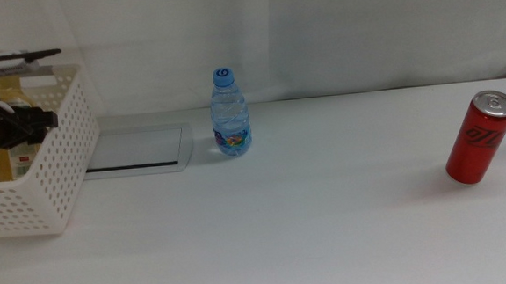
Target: Use arms to grab the bottles and put them into the dustbin to the left of the table.
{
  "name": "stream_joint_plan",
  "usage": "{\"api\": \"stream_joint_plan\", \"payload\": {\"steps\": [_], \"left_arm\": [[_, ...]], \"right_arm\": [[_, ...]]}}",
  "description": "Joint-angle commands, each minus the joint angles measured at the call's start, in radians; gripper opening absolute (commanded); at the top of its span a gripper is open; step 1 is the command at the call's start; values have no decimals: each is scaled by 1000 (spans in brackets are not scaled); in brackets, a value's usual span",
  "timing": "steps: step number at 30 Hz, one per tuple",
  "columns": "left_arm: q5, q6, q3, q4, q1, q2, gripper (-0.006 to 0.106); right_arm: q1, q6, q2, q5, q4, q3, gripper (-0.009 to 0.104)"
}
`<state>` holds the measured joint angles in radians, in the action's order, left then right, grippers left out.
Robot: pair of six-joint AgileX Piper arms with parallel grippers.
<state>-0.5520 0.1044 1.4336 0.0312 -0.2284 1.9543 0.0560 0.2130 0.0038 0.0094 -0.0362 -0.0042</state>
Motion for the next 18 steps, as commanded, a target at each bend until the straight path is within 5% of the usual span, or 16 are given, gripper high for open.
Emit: {"api": "stream_joint_plan", "payload": {"steps": [1, 4, 5, 6, 7, 18], "left_arm": [[45, 1, 19, 1, -2, -13, -3], [45, 1, 19, 1, -2, -10, -2], [45, 1, 19, 1, -2, -10, 17], [63, 1, 19, 1, -2, -10, 87], [69, 0, 19, 1, -2, -10, 93], [111, -23, 19, 5, -2, -116, 93]], "right_arm": [[-5, -3, -33, -9, -12, 42, 103], [-5, -3, -33, -9, -12, 42, 103], [-5, -3, -33, -9, -12, 42, 103], [-5, -3, -33, -9, -12, 42, 103], [-5, -3, -33, -15, -12, 42, 103], [-5, -3, -33, -17, -12, 42, 103]]}}
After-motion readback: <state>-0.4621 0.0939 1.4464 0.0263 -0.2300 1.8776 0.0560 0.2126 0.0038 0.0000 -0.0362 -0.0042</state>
